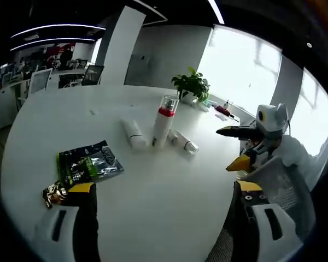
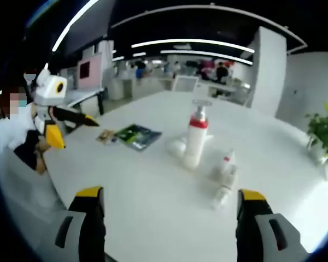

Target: Arrange the skincare products in the storage area until every visible bottle or jar stands upright without overlapping.

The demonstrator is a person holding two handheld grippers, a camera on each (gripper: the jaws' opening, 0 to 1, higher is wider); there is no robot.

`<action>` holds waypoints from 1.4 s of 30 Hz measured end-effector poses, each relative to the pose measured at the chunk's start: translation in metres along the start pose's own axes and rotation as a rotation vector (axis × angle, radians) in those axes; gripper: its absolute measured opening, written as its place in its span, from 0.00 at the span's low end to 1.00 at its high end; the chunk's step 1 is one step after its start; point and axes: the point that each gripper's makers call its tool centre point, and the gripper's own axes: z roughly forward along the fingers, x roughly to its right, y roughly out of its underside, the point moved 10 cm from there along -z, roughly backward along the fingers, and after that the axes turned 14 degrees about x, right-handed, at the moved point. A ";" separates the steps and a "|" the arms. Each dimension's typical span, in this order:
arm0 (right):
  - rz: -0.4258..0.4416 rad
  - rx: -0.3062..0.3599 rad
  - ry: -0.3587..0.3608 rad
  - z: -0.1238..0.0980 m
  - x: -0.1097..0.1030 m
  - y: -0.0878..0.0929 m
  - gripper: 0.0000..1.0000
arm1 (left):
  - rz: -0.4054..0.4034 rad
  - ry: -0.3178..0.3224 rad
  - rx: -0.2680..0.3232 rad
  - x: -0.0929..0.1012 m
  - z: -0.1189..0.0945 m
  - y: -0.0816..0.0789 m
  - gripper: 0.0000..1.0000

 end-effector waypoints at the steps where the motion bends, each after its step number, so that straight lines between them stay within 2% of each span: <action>1: -0.006 -0.002 -0.001 0.000 0.000 -0.001 1.00 | -0.002 0.004 -0.004 -0.002 0.003 -0.001 0.99; 3: -0.012 0.002 -0.003 0.002 -0.001 -0.004 1.00 | -0.010 0.022 -0.009 -0.007 0.011 -0.004 0.98; 6: -0.008 0.006 -0.004 0.006 0.001 -0.007 1.00 | -0.080 0.083 0.018 -0.008 0.024 -0.011 0.98; 13: -0.017 0.005 0.012 0.021 0.003 -0.008 1.00 | -0.076 0.094 -0.018 -0.018 0.046 -0.016 0.99; 18: -0.052 -0.036 0.027 0.021 0.006 -0.001 1.00 | -0.088 0.087 -0.015 -0.023 0.054 -0.022 0.99; 24: -0.033 -0.011 0.007 0.023 0.003 -0.004 1.00 | -0.102 0.066 -0.023 -0.030 0.068 -0.027 0.96; 31: -0.029 -0.002 -0.011 0.024 0.001 -0.005 1.00 | -0.140 0.051 -0.012 -0.043 0.097 -0.042 0.93; 39: -0.008 0.018 -0.007 0.024 0.004 -0.006 1.00 | -0.179 0.035 -0.018 -0.046 0.124 -0.050 0.91; 42: -0.005 0.024 -0.017 0.024 0.002 -0.006 1.00 | -0.189 0.023 -0.040 -0.048 0.134 -0.050 0.91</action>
